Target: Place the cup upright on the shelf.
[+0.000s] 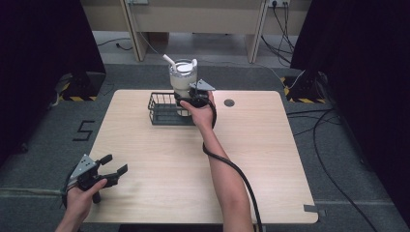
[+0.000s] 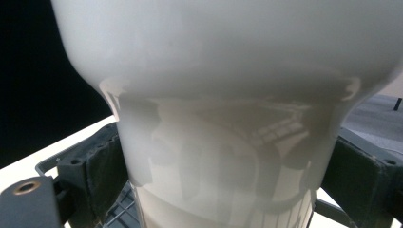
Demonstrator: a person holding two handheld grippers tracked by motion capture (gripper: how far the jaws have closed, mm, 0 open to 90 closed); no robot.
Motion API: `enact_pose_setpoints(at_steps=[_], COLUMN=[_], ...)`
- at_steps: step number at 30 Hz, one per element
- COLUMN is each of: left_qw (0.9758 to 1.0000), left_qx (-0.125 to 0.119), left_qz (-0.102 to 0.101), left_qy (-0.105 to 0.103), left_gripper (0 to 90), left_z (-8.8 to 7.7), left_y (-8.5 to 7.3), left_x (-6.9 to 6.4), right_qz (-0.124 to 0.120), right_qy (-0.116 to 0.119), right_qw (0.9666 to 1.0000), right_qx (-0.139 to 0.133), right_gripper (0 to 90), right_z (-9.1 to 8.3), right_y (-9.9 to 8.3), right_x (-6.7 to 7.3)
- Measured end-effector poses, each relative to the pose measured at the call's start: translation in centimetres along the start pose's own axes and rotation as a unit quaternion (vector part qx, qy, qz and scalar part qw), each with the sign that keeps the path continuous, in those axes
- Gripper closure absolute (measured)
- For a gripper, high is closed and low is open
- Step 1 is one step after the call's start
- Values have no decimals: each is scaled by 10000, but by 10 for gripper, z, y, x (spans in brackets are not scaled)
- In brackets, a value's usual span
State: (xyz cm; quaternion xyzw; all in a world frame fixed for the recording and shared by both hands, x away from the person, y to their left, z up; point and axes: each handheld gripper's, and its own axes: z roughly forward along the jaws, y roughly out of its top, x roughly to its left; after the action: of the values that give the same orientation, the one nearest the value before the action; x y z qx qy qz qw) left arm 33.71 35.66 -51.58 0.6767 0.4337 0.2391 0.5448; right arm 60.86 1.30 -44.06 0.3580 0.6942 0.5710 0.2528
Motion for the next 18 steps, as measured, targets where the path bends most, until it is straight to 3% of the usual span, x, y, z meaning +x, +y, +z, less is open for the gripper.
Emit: enact_pose_setpoints(at_steps=[10,18], left_qw=[10000,10000], left_qx=[8,16], left_qz=[20,29], left_qy=[-3,1], left_gripper=[143,144], left_z=[0,0], left_y=[0,0], left_x=[-1,-1], right_qz=[67,-22], right_qy=[23,51], right_qw=[10000,10000], right_qx=[-70,-70], right_gripper=[101,99], right_z=[-5,-5], right_y=[-4,-5], right_x=[-2,-1])
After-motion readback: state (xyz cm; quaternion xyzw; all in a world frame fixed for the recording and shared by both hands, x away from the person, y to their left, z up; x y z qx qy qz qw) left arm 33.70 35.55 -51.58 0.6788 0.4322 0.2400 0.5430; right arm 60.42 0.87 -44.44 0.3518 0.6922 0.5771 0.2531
